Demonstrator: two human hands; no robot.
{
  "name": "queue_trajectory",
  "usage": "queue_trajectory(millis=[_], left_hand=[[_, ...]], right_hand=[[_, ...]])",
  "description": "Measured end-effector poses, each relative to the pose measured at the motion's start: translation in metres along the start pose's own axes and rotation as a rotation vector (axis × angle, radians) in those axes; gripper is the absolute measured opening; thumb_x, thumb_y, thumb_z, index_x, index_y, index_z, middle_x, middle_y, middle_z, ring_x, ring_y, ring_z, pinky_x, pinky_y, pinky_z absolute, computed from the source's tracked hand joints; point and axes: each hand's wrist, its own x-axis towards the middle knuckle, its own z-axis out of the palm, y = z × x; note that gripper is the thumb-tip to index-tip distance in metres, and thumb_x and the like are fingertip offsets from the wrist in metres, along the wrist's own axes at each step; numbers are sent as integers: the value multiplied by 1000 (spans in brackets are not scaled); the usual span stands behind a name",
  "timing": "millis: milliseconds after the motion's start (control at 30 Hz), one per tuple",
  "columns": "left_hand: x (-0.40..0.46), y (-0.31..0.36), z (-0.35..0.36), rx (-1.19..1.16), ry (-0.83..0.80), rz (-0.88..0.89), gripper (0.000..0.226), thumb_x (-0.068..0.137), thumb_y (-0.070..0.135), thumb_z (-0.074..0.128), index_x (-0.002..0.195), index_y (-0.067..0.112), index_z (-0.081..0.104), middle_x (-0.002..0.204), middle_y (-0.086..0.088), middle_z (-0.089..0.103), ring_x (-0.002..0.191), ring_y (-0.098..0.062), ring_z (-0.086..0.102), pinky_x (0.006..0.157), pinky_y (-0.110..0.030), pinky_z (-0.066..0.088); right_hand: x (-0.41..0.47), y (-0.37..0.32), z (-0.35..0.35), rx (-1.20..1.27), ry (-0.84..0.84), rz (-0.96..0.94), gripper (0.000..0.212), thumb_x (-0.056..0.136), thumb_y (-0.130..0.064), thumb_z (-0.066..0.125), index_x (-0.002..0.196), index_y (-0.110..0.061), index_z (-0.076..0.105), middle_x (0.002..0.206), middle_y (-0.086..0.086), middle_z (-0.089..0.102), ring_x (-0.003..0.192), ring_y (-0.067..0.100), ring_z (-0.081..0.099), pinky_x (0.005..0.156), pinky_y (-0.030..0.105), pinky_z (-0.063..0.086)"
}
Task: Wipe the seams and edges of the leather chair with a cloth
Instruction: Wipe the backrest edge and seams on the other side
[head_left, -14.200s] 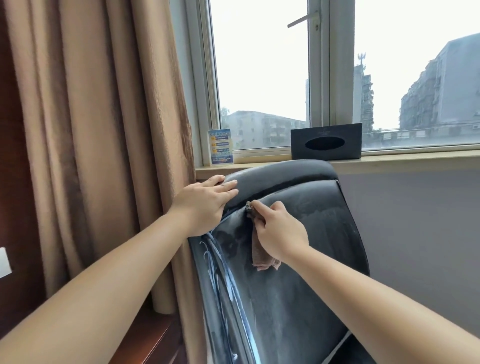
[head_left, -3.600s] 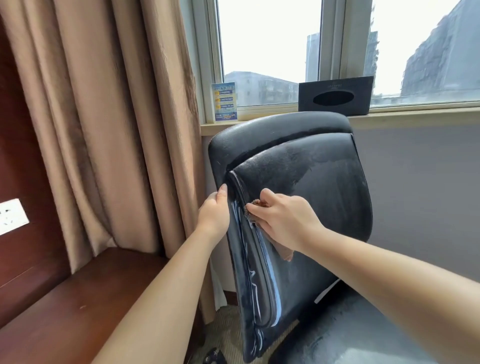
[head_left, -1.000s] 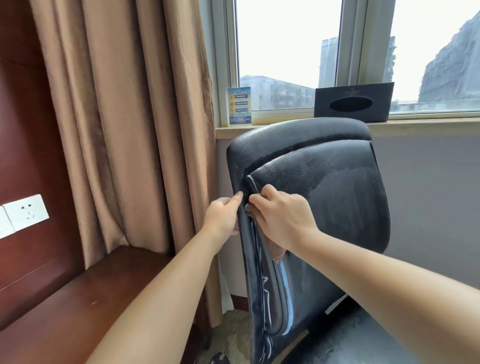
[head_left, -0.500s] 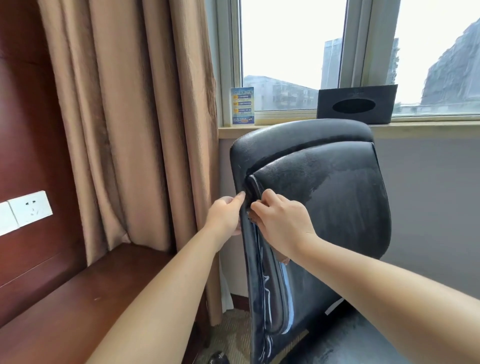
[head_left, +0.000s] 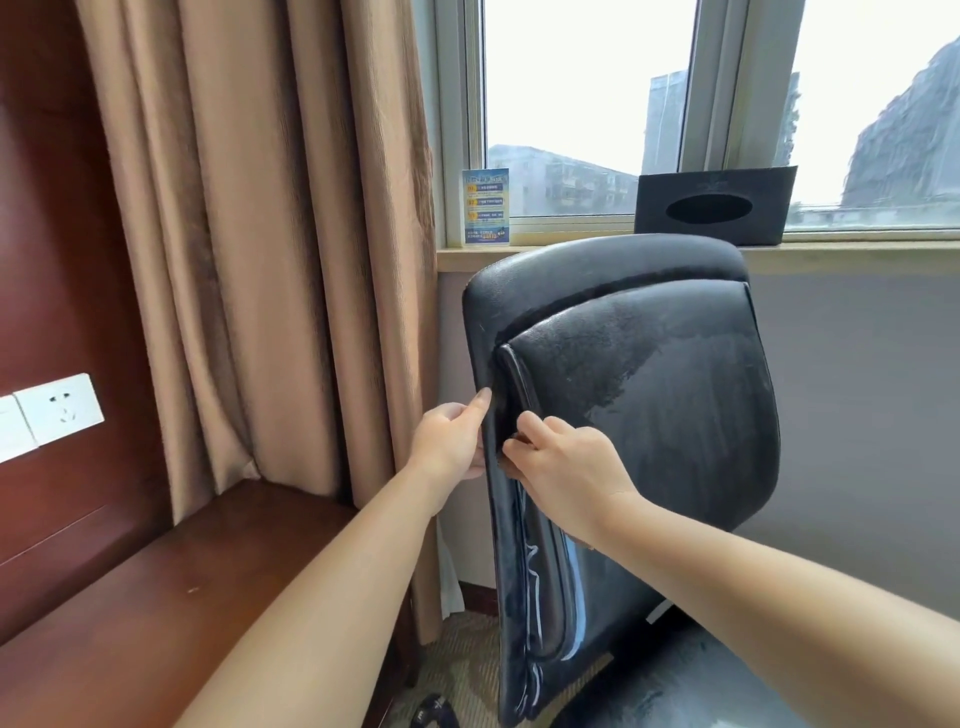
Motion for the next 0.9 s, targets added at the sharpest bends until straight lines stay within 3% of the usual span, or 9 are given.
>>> queue_trajectory(millis=[200, 300, 433, 533, 667, 900], left_hand=[[-2, -7, 0, -120, -39, -36, 28, 98, 41, 52, 98, 15, 62, 89, -3, 68, 83, -16, 67, 70, -29, 57], [-3, -10, -1, -188, -55, -65, 27, 99, 38, 51, 102, 15, 64, 89, -1, 71, 82, -15, 69, 74, -32, 58], [-3, -10, -2, -170, -49, -70, 26, 99, 37, 50, 103, 16, 65, 94, -1, 71, 88, -16, 68, 82, -37, 57], [-2, -10, -2, -137, -52, -60, 28, 99, 39, 50, 108, 16, 64, 101, -4, 70, 95, -19, 68, 88, -41, 56], [-3, -10, -2, -127, -64, -64, 31, 99, 41, 49, 111, 16, 63, 100, -3, 71, 90, -16, 68, 82, -35, 57], [-2, -8, -4, -85, -76, -68, 34, 100, 42, 47, 115, 16, 62, 98, -2, 70, 92, -18, 68, 91, -43, 54]], right_hand=[[27, 11, -12, 48, 78, 174, 20, 61, -21, 81, 67, -20, 62, 74, -2, 52, 49, 17, 48, 38, 22, 23], [12, 0, -7, 21, 9, 124, 25, 53, -19, 84, 65, -19, 61, 75, -2, 52, 49, 16, 44, 37, 23, 19], [-13, -10, -1, -83, -128, -107, 26, 41, -13, 79, 61, -19, 62, 72, -2, 51, 49, 14, 38, 43, 25, 13], [-1, 1, -4, -93, -85, -84, 24, 48, -14, 79, 64, -20, 63, 73, -1, 52, 50, 16, 41, 42, 24, 16], [15, 10, -14, -121, 20, -12, 24, 53, -16, 79, 68, -19, 61, 69, -3, 51, 51, 16, 43, 41, 24, 19], [2, 3, -6, -163, -8, -97, 27, 45, -7, 75, 63, -16, 58, 67, -1, 48, 48, 16, 38, 43, 25, 16]])
